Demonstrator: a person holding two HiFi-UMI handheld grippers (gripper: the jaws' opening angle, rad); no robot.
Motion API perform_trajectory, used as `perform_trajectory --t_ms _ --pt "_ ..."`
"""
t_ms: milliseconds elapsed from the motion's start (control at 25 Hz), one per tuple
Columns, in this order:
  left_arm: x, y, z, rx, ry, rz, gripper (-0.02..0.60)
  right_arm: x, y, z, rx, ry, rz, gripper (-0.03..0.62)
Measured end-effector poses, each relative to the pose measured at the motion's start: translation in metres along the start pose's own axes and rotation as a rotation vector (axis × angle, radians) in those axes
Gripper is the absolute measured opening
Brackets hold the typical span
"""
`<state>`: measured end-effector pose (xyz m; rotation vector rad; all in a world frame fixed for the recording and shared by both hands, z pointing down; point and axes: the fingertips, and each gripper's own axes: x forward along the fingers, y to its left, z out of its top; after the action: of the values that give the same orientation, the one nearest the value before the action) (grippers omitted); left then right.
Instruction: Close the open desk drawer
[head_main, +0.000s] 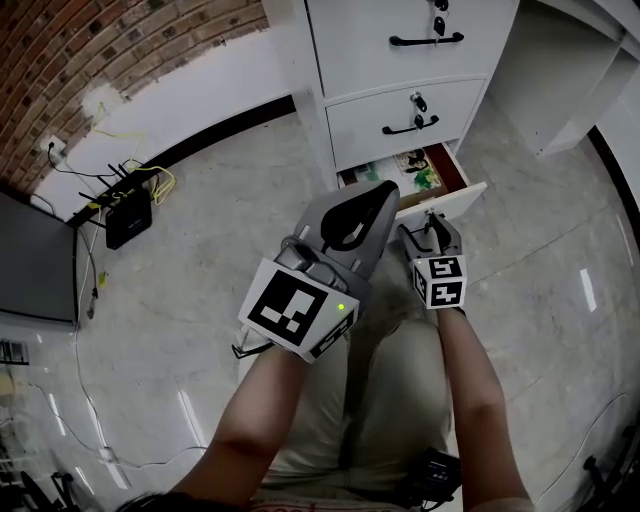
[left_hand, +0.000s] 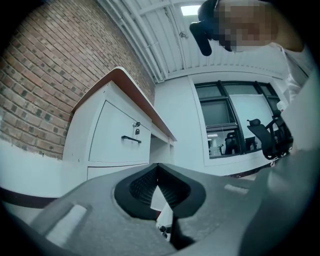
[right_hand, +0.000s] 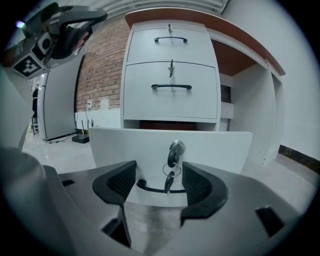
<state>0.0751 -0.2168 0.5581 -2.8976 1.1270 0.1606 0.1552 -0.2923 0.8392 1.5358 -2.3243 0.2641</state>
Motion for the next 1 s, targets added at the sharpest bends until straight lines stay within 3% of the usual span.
perform_trajectory --t_ms 160,440,1000 --pt "0.008 0.002 -0.009 -0.002 0.030 0.013 0.005 0.001 0.001 0.001 -0.001 -0.011 0.006 0.288" --pt "0.024 0.006 -0.043 -0.017 0.166 0.036 0.005 0.004 0.004 0.002 0.004 -0.016 -0.004 0.290" --pt "0.020 0.022 -0.039 -0.029 0.140 0.083 0.005 0.029 -0.005 0.014 -0.010 0.006 0.009 0.301"
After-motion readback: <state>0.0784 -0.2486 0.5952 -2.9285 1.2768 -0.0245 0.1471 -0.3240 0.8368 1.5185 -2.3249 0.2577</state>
